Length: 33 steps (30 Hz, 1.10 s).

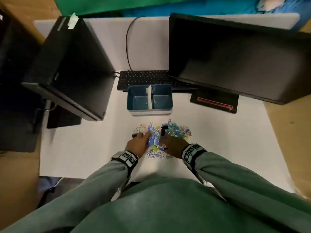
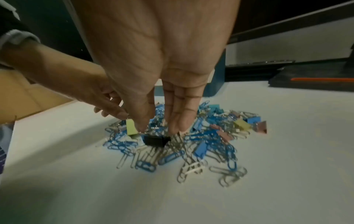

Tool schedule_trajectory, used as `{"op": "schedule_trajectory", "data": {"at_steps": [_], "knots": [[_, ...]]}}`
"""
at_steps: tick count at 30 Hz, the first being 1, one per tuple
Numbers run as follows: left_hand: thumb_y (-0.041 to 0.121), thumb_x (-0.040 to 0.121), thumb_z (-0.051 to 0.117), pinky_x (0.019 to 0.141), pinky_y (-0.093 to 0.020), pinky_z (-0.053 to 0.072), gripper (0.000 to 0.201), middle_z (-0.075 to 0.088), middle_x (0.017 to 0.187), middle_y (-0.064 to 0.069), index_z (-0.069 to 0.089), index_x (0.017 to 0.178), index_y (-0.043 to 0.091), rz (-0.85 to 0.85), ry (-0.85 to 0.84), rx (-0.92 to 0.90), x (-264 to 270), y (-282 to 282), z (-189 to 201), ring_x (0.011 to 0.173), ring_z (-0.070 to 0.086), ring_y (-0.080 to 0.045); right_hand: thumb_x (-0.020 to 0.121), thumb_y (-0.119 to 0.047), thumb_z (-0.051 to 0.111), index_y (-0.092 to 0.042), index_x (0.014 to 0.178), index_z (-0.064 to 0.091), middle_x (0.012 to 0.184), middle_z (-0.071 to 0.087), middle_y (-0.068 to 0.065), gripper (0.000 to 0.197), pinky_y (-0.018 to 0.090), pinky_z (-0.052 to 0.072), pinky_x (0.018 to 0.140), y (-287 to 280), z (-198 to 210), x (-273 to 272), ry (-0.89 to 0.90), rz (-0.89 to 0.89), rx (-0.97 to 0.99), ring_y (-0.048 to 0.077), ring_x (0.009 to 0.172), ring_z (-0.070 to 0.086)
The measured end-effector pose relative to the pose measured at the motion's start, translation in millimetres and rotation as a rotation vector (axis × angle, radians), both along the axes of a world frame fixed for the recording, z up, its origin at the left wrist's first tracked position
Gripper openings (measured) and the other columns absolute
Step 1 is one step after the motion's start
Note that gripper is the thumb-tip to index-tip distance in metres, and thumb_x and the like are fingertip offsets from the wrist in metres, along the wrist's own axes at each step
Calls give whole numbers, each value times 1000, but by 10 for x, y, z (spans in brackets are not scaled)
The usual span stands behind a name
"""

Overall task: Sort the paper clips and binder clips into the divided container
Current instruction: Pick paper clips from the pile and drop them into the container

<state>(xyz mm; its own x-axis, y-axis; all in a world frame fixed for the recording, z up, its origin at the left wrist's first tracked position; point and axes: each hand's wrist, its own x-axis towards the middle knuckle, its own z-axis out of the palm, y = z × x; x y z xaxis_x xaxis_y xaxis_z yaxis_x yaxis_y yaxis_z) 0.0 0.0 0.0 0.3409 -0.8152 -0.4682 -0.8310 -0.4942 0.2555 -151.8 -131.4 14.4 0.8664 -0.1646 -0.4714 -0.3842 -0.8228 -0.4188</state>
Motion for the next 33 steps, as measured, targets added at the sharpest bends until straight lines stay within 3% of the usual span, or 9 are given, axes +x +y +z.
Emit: {"op": "schedule_trajectory", "data": {"at_steps": [3,6,12,18,21,24,27,29,33], "knots": [[22,93,48,73,-42,56,51,45,133,-15,30,141,26,-28,-27,11,164,79,-80,93,62,-35,94,-18,55,-21,134,49,142,44,7,41,41,47,94,-123,-41,-39,70,-40,-14,30,119,54],[18,89,51,70,-39,55,46,46,127,-12,40,134,23,2,-26,-27,336,215,-131,91,60,-33,94,-8,46,-23,133,49,138,46,8,42,50,44,97,-273,-80,-146,59,-125,-128,30,119,53],[24,90,57,63,-36,56,41,52,110,-10,48,130,17,-62,-18,-170,312,74,-125,88,58,-27,91,-15,54,-18,127,51,122,50,12,36,41,56,81,-153,-79,264,-141,-123,-193,30,103,59],[6,79,65,59,-36,54,45,51,103,-10,53,121,13,-45,22,-106,456,97,-178,80,58,-29,90,-7,51,-11,121,53,123,50,16,32,43,52,75,-379,-237,236,-10,-167,-261,36,107,52],[16,84,65,59,-33,51,31,51,108,-10,55,113,11,1,43,-227,526,232,-148,83,58,-29,88,-8,54,-9,122,52,118,46,20,34,47,52,70,-548,-162,94,-24,-306,-288,39,106,51],[42,80,71,70,-34,52,59,47,123,-11,47,124,11,-61,73,-157,474,397,-122,99,55,-26,88,-22,62,-13,130,48,125,45,16,45,40,54,75,-329,-8,148,-137,-240,-219,30,103,54],[46,68,80,78,-38,54,88,37,133,-14,35,136,12,-103,70,-34,397,455,-188,108,52,-29,84,-29,69,-17,131,47,136,43,13,54,34,55,82,151,-17,283,-126,64,-65,24,107,54],[40,71,80,72,-35,52,82,39,128,-12,37,135,13,-78,64,-67,363,385,-222,102,53,-27,82,-26,71,-15,131,46,140,41,17,56,37,55,81,300,-178,316,-78,156,-117,30,113,55],[18,80,73,67,-29,47,51,43,114,-7,46,123,13,-51,122,-141,402,320,-264,85,55,-23,81,-7,69,-13,131,48,127,52,18,55,33,58,73,123,-231,257,-112,-35,-123,30,102,60]]}}
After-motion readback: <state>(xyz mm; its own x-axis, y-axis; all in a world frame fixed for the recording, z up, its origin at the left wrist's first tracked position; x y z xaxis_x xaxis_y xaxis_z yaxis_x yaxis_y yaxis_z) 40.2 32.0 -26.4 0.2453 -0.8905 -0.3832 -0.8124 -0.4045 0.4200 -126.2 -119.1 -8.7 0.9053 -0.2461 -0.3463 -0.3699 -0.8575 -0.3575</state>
